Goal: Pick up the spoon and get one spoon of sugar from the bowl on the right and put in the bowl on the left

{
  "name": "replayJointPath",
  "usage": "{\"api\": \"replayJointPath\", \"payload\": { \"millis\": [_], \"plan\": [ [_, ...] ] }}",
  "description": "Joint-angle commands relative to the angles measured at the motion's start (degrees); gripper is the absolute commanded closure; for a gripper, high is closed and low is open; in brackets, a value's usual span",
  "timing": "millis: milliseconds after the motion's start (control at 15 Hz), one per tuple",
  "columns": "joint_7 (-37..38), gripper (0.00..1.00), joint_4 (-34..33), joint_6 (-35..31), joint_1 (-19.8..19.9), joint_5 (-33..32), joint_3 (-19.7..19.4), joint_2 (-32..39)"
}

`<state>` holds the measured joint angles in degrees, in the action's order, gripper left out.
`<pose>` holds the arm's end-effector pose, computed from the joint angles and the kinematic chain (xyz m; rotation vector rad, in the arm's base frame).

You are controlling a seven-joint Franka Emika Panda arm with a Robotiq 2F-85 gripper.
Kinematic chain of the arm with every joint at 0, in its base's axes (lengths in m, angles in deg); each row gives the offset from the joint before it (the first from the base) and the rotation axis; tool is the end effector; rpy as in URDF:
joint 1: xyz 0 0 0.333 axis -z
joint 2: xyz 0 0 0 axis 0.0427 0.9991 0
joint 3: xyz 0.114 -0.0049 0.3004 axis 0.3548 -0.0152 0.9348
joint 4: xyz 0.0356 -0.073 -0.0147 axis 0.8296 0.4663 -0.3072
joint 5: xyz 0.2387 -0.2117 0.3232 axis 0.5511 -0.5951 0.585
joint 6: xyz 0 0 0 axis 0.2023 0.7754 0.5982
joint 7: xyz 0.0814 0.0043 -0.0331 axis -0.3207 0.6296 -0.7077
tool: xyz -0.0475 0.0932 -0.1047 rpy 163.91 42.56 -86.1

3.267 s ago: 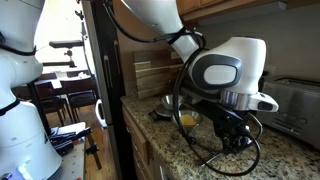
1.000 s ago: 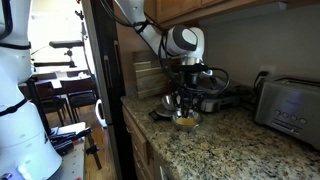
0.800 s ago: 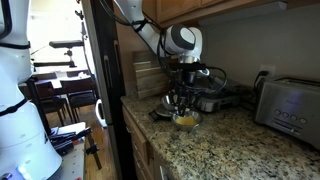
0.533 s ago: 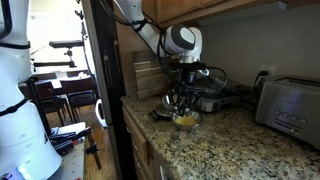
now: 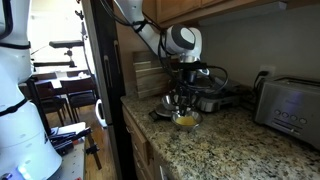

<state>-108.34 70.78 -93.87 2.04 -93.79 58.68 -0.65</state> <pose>0.5959 -0.1054 0.2041 2.6621 0.9845 -0.7281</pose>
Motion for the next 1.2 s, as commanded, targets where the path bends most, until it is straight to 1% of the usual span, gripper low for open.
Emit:
{"api": "replayJointPath", "payload": {
  "millis": [0,333,733,933,1133],
  "plan": [
    [-1.1,0.94,-0.1,1.0,-1.5,-4.5,0.5,-0.3],
    [0.0,0.94,0.3,2.1,-4.4,-14.3,0.5,2.2],
    [4.4,0.94,1.9,1.6,-6.9,-28.0,0.9,4.2],
    [5.5,0.94,2.4,1.5,-7.1,-31.8,1.7,4.7],
    [6.0,0.94,2.9,1.6,-7.3,-33.9,2.4,5.1]
  ]
}}
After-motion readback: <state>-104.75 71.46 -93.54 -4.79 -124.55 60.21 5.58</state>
